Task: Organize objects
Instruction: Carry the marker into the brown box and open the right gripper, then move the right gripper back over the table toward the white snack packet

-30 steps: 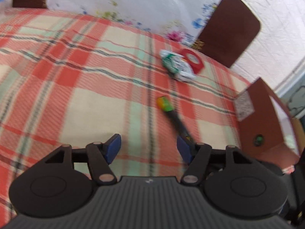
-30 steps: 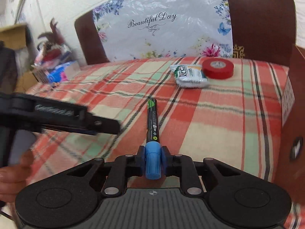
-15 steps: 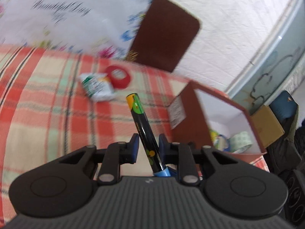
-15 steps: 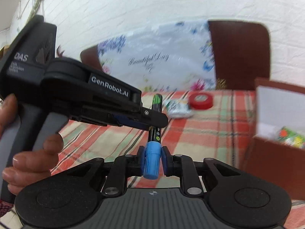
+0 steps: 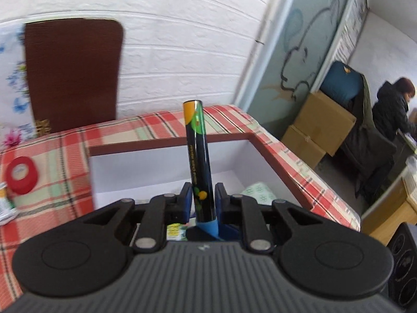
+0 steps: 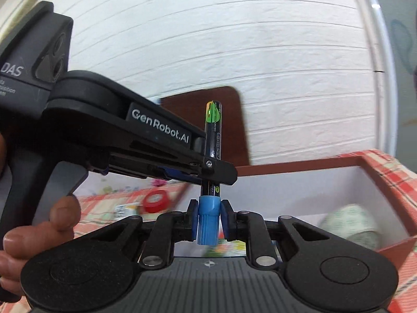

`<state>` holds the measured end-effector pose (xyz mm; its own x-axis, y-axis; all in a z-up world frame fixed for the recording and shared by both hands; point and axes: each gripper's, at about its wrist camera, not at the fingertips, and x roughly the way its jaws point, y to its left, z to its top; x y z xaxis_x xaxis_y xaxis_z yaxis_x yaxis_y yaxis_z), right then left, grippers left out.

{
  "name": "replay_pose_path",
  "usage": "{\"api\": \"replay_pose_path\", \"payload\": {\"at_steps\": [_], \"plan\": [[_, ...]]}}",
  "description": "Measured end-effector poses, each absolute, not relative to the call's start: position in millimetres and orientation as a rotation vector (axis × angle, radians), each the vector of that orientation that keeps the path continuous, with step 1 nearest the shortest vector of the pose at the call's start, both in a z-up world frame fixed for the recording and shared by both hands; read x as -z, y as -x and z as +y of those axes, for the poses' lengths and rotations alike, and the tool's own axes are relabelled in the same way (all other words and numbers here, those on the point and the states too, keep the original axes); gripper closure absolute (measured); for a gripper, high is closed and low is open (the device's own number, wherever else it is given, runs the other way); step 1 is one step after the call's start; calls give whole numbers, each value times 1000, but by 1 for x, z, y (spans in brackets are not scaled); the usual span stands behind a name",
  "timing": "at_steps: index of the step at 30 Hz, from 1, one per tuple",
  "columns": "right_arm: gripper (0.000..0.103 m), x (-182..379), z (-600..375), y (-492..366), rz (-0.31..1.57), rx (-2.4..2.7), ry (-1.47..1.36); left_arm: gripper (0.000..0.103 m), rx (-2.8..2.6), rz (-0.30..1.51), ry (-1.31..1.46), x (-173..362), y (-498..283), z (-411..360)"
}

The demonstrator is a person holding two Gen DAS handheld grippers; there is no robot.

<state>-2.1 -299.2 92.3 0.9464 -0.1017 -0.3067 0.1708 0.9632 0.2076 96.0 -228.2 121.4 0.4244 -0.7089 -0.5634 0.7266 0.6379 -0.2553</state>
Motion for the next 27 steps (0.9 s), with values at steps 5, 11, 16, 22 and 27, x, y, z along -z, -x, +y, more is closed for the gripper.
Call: {"api": "replay_pose_path", "payload": {"at_steps": [5, 11, 16, 22, 27], "plan": [[65, -74, -339, -13, 366, 292, -268, 82, 847, 698, -138, -103, -95, -268], [58, -66, -348, -16, 346, 317, -273, 81, 798, 665, -179, -103, -88, -259], [58, -65, -346, -18, 373, 308, -253, 77, 743, 651, -171, -105, -81, -244], [58, -75, -334, -10, 379, 313, -236, 72, 700, 647, -149, -104, -76, -221], [58, -82, -321, -4, 378, 305, -208, 72, 676, 647, -129, -104, -70, -203]]}}
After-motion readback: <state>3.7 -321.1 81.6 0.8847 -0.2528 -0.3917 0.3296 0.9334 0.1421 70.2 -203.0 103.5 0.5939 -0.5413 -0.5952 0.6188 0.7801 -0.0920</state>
